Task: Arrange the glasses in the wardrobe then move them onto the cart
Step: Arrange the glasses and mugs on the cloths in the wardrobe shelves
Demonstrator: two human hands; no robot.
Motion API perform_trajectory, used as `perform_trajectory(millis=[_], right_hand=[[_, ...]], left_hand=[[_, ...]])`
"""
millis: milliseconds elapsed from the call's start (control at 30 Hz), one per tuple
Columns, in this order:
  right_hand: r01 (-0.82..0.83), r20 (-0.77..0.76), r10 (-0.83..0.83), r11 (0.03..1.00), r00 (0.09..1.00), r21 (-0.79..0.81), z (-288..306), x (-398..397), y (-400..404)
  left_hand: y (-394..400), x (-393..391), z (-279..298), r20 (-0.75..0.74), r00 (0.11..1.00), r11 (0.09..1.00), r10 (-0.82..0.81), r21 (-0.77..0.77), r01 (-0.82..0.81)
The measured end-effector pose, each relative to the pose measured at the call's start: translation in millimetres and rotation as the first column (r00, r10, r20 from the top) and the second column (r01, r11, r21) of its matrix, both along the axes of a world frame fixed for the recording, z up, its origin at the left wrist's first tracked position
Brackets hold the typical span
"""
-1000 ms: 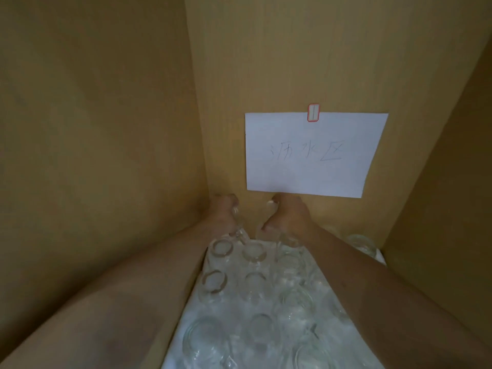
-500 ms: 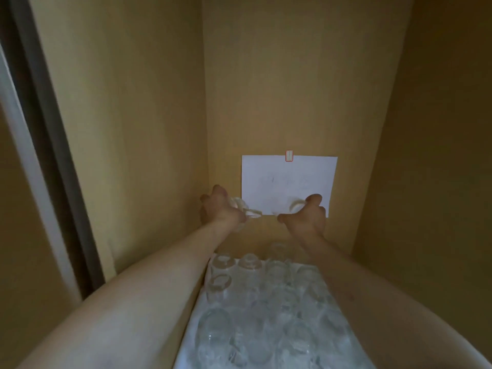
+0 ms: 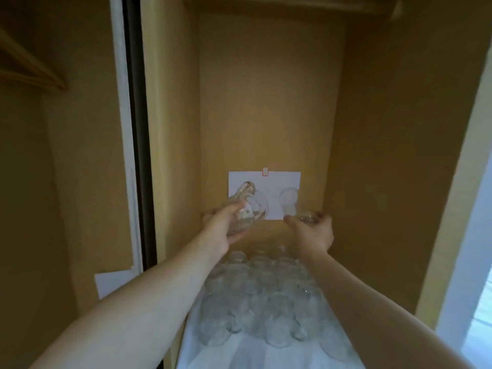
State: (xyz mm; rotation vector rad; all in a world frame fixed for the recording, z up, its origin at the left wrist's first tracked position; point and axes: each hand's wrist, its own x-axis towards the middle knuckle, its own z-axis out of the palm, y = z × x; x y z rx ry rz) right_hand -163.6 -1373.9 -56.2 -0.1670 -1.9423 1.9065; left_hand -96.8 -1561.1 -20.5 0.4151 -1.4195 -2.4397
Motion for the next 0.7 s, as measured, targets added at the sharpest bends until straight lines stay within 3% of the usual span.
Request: perform_trajectory(millis=[133, 267, 467, 567, 700], right_hand=[[-0.044, 0.075, 0.059, 0.982, 0.995, -0.184, -2, 33, 9], [-0.185, 0.144, 0.236, 0.936, 0.961, -0.300, 4, 54, 16], [-0.378, 0.012, 0.407, 0.858, 0.913, -0.348, 12, 80, 29], [-0.424, -0.039, 0.451, 0.801, 0.892, -0.423, 18, 87, 38], [-0.424, -0.039, 0.448, 0.810, 0.893, -0.406, 22, 93, 56]], left_hand=[[10, 31, 0, -0.045, 0.990, 0.987, -0.135, 0.084, 0.139], [21, 50, 3, -0.123, 0.983, 0.959, -0.134, 0.234, 0.160], [37, 64, 6, -0.169, 0.981, 0.938, -0.093, 0.316, 0.144], [50, 68, 9, -0.207, 0.973, 0.914, -0.099, 0.367, 0.172], [69, 73, 14, -0.278, 0.943, 0.901, -0.184, 0.336, 0.274]])
